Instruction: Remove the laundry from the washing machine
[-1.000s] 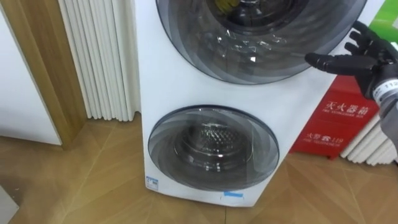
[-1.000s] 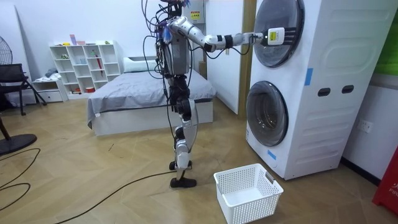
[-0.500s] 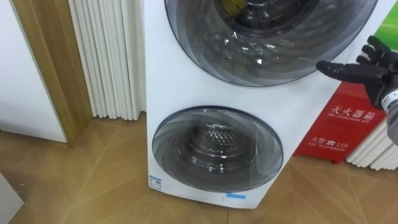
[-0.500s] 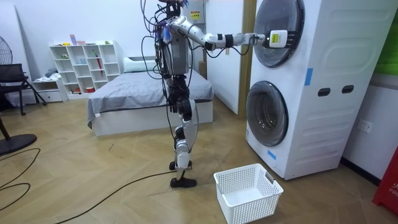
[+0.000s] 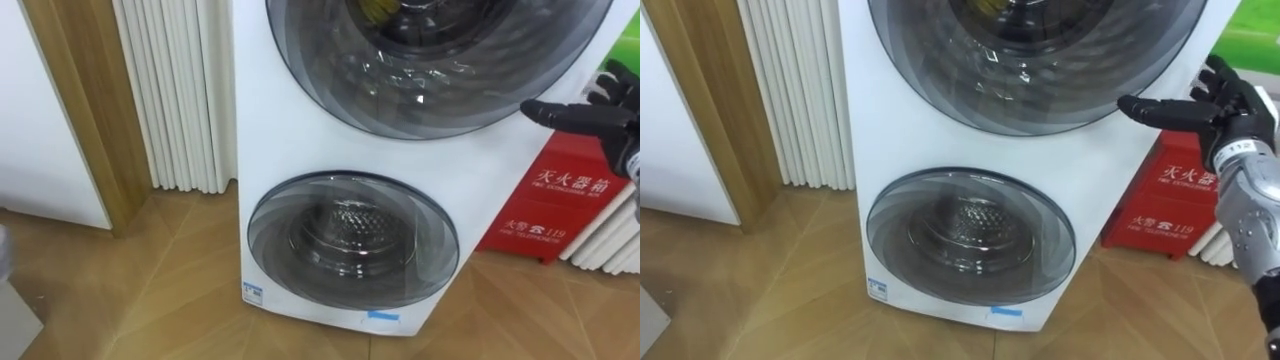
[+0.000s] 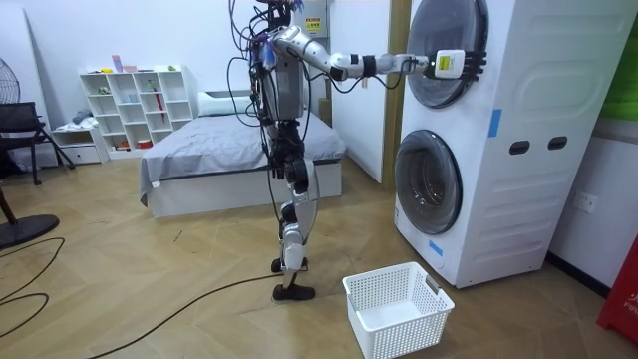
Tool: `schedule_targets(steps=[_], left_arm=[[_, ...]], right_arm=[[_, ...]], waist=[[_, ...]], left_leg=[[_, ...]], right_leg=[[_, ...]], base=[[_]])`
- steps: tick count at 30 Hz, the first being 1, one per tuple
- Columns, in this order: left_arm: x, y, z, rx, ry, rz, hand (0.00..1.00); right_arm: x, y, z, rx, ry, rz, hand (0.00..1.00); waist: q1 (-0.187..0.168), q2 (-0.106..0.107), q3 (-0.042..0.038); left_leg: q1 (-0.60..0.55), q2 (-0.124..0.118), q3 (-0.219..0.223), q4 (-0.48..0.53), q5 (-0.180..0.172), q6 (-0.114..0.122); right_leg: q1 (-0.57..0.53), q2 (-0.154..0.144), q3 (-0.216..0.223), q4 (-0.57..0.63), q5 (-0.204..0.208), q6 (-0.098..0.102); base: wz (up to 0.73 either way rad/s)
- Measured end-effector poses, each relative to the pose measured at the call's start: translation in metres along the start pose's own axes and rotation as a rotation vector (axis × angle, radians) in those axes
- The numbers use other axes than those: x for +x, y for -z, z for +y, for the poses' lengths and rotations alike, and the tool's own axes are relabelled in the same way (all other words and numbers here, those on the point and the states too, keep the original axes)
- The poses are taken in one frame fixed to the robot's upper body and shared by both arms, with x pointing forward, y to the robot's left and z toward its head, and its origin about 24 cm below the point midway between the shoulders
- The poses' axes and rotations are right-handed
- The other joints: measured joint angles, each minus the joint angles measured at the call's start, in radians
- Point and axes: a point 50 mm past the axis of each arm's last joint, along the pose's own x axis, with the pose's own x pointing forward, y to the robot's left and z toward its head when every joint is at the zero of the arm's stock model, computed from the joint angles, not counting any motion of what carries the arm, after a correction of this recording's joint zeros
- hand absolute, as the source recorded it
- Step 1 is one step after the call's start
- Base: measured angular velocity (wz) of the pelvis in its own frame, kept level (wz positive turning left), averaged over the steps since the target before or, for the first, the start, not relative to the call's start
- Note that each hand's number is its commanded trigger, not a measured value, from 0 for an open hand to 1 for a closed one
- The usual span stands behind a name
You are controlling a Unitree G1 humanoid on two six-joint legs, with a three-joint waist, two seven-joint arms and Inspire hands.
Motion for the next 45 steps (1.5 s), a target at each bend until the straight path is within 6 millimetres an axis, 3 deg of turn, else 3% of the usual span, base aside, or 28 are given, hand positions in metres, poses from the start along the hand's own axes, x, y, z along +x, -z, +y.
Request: schedule_targets(steps=[12, 23, 33, 45], left_arm=[[0.0, 0.0, 0.0, 0.001, 0.003, -0.001, 0.0], [0.0, 0.001, 0.0, 0.004, 0.002, 0.004, 0.0], [-0.001, 0.0, 0.004, 0.011, -0.018, 0.003, 0.0], [-0.003, 0.017, 0.001, 0.019, 0.003, 0.05, 0.0]], right_arm=[[0.002, -0.008, 0.002, 0.014, -0.009, -0.02, 0.0], [0.006, -0.023, 0.01, 0.006, -0.056, -0.049, 0.0], [0.006, -0.022, 0.006, -0.016, -0.044, -0.023, 0.0], [0.006, -0.019, 0.002, -0.038, -0.023, -0.009, 0.0]], waist=[[0.004, 0.0, -0.0002], [0.011, 0.002, -0.0012], [0.038, 0.003, -0.0016], [0.055, 0.005, -0.0001]], left_leg=[[-0.007, -0.001, -0.011, 0.001, 0.0, 0.0], [-0.011, -0.01, -0.038, 0.001, 0.002, 0.003], [-0.004, -0.012, -0.042, 0.001, 0.003, 0.004], [-0.01, -0.013, -0.046, 0.0, 0.006, 0.003]], right_leg=[[-0.003, 0.001, 0.0, 0.001, 0.0, 0.0], [0.0, -0.006, -0.034, -0.001, 0.0, 0.0], [0.007, -0.009, -0.056, -0.001, 0.0, 0.0], [0.008, -0.01, -0.059, -0.001, 0.0, 0.0]], base=[[0.01], [0.07], [-0.02], [0.0]])
